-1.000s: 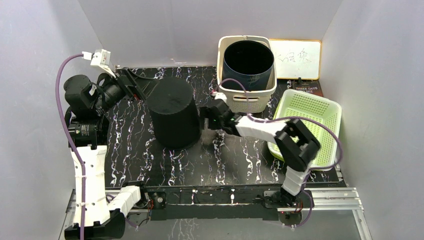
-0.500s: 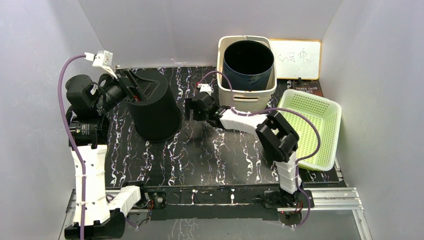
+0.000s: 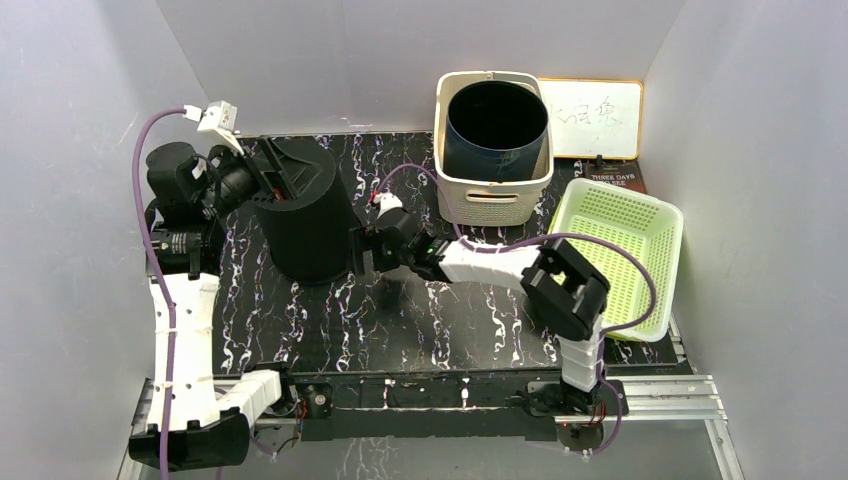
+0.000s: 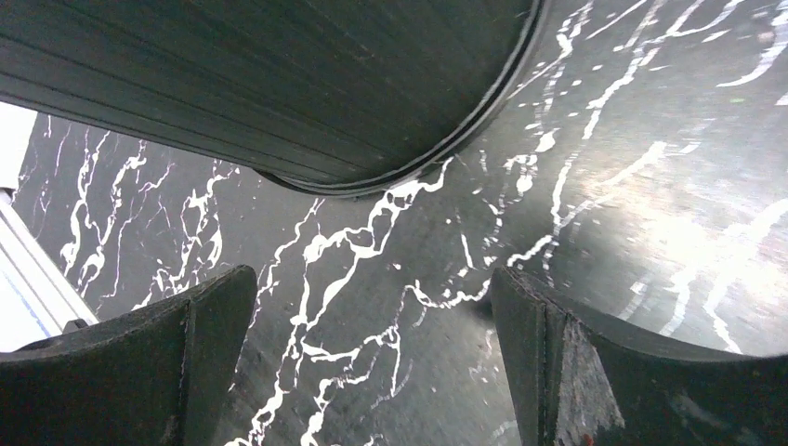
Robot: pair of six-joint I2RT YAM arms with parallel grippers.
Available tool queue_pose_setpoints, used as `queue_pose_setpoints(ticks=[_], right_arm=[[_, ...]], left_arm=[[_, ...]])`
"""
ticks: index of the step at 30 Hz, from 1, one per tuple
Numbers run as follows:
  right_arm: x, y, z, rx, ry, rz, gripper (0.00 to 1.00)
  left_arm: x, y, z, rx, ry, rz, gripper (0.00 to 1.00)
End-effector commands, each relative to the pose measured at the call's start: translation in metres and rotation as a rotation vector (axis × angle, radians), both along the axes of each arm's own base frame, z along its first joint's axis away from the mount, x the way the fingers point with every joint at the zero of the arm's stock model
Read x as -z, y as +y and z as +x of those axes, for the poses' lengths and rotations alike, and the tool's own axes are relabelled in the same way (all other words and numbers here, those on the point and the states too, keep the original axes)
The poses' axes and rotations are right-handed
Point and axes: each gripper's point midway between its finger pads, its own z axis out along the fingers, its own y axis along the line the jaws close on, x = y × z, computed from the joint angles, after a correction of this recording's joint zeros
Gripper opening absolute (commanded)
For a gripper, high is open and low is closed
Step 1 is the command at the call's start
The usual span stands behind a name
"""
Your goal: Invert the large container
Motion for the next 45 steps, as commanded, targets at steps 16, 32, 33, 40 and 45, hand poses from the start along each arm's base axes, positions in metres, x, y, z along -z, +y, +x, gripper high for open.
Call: queue_pose_setpoints(ticks=[16,32,33,40,45], right_arm=[[-0.074,0.111,0.137,0.113,-0.328,0.317,0.98],[-0.165,-0.013,0.126,0.254,-0.471,0.241,0.98],[-0.173,-0.025,0.121,0.269,-0.481,0.223,0.98],[-0.253,-0.093,0.085,0.319,-0.618,0.146,0.98],[-0.282,-0.133,0.075,0.381,-0.673,0.135,0.98]], left_arm=[[-0.011,-0.010,-0.032,0.072,-0.052,0.005,0.98],[0.141,0.018,-0.004,-0.102,0.377,0.047,0.98],[0.149,0.023,0.002,-0.133,0.387,0.049,0.98],[0.210,0.045,0.037,-0.320,0.538,0.014,0.98],[0.241,0.063,0.071,-0.495,0.531,-0.027,0.98]])
